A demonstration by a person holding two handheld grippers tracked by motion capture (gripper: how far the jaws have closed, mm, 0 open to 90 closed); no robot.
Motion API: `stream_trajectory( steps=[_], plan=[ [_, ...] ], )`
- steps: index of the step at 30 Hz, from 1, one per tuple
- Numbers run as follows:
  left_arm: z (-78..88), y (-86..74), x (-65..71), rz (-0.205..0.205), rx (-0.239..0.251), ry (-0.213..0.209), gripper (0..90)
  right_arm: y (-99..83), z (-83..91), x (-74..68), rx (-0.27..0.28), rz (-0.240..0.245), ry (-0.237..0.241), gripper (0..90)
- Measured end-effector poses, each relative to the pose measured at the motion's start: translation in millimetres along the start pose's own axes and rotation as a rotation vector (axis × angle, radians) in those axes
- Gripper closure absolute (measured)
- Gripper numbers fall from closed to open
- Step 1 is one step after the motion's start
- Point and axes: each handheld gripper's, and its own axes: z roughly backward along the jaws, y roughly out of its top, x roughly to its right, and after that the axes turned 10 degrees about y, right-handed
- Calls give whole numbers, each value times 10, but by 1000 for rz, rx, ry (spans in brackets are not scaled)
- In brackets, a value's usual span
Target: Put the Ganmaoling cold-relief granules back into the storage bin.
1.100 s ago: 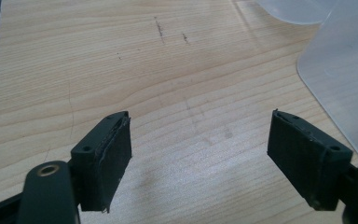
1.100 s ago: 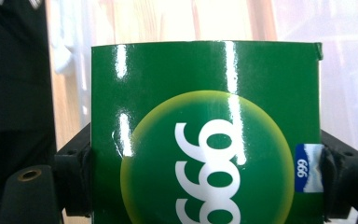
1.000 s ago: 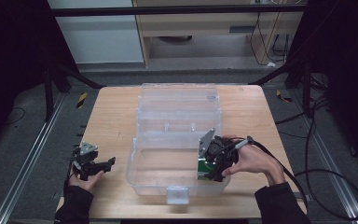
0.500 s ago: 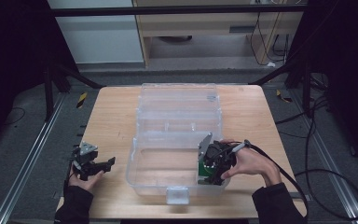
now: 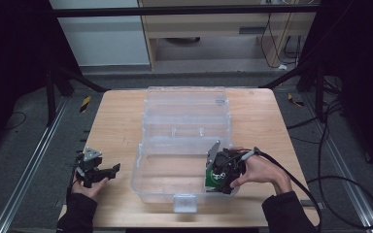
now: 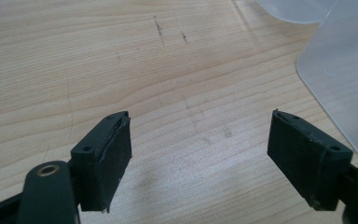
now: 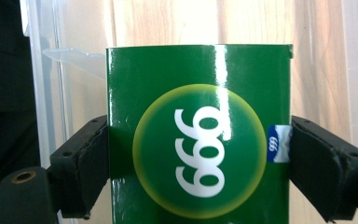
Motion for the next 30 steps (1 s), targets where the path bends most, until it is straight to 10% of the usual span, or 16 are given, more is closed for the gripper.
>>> stream_trajectory(
  steps=[19, 30],
  plan=[
    [5, 3, 7, 6, 6, -3, 213, -182, 503, -174, 237, -77, -118, 113],
    [12, 3, 13, 5, 5, -8, 237, -676, 711, -246, 503, -262, -328, 66]
  ],
)
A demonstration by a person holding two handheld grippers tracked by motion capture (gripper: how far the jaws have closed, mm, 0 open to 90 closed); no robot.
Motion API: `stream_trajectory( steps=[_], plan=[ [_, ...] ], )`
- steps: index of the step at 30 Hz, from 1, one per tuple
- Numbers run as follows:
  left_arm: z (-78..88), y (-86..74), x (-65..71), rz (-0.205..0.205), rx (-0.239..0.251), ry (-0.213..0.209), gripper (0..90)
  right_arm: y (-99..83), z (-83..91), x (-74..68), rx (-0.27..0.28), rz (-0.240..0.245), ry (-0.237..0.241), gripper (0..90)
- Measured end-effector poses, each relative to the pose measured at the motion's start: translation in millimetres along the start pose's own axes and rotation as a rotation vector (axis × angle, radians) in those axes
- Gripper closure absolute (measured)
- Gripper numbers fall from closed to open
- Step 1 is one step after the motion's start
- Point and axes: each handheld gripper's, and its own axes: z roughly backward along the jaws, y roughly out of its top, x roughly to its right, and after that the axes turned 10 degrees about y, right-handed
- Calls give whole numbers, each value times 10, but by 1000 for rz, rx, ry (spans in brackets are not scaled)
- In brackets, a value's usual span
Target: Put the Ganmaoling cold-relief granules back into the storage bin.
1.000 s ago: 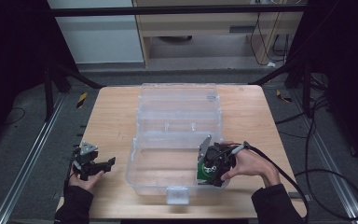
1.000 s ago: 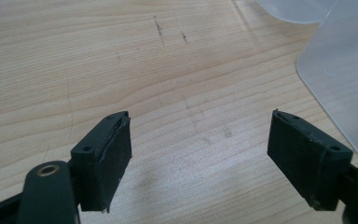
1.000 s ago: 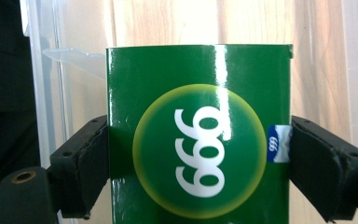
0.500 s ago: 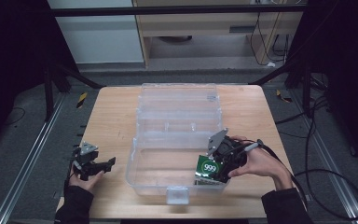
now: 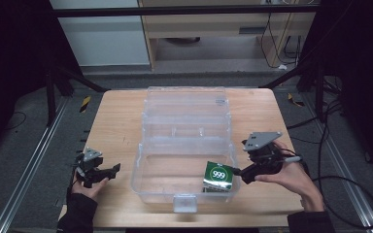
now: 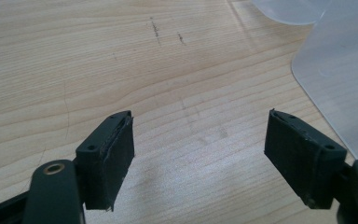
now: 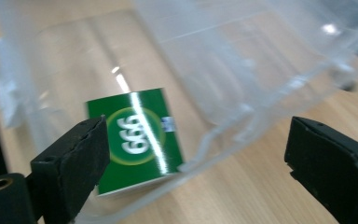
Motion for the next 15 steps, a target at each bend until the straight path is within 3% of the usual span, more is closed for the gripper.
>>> stream_trajectory(
  steps=[1, 2, 3, 8, 15],
  plan=[
    [0, 0, 1, 0, 0, 0, 239, -44, 30, 19, 26, -23, -33, 65],
    [0, 0, 1, 0, 0, 0, 241, -44, 30, 19, 26, -23, -33, 65],
    [0, 0, 2, 0, -1, 0, 244, -143, 84, 58, 90, -76, -93, 60],
    [5, 0, 2, 1, 1, 2, 256, -389, 161, 131, 248, -222, -201, 50],
    [3, -2, 4, 3, -1, 4, 262, -736, 104, 228, 296, -351, -326, 41]
  ],
)
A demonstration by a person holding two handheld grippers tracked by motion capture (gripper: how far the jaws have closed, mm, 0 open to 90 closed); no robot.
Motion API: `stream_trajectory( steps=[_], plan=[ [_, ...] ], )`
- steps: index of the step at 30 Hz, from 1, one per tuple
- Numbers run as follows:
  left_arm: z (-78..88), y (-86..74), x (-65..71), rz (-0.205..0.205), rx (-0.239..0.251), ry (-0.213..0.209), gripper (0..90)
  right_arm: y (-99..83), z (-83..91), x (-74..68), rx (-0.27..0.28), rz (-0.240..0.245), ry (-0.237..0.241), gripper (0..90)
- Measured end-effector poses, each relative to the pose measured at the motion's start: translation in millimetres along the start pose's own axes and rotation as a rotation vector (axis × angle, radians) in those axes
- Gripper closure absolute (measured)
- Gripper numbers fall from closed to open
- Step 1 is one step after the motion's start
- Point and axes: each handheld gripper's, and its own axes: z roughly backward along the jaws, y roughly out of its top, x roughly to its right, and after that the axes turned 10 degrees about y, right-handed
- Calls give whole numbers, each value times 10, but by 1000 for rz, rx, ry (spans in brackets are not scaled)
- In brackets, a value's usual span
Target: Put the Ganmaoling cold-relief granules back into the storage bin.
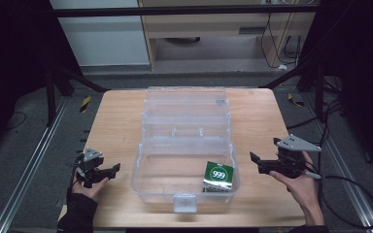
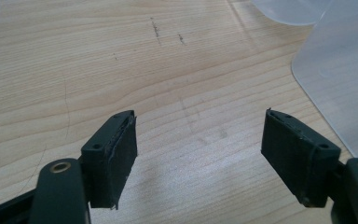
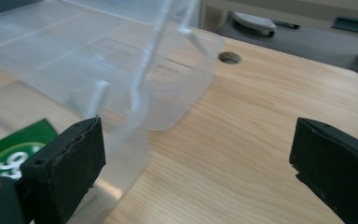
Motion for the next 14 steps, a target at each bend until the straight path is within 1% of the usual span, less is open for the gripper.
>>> stream_trajectory(
  steps=[1, 2, 3, 5, 8, 9, 10, 11, 13, 14],
  plan=[
    [-2, -2, -1, 1, 0, 1, 262, -34, -6, 18, 0, -7, -15, 38],
    [-2, -2, -1, 1, 0, 1, 262, -94, -17, 47, 6, -21, -39, 42],
    [-3, -3, -5, 0, -2, 2, 262, -128, -23, 67, 3, -32, -51, 41],
    [-5, -5, -5, 0, -2, 4, 262, -209, -37, 126, -9, -44, -92, 39],
    [-14, -7, -5, -2, -2, 7, 260, -313, -41, 196, -8, -84, -132, 40],
    [-22, -9, -2, 2, -1, 6, 258, -342, -44, 207, -9, -94, -140, 44],
    [-27, -10, -3, -5, -5, 8, 256, -383, -51, 227, -19, -101, -143, 41],
    [-31, -11, 0, -3, -5, 10, 254, -431, -62, 246, -37, -105, -147, 38],
    [-34, -14, -7, -3, -1, 17, 247, -506, -77, 270, -60, -105, -156, 37],
    [-34, -14, -7, -3, -1, 17, 243, -506, -77, 270, -60, -105, -156, 37]
  ],
)
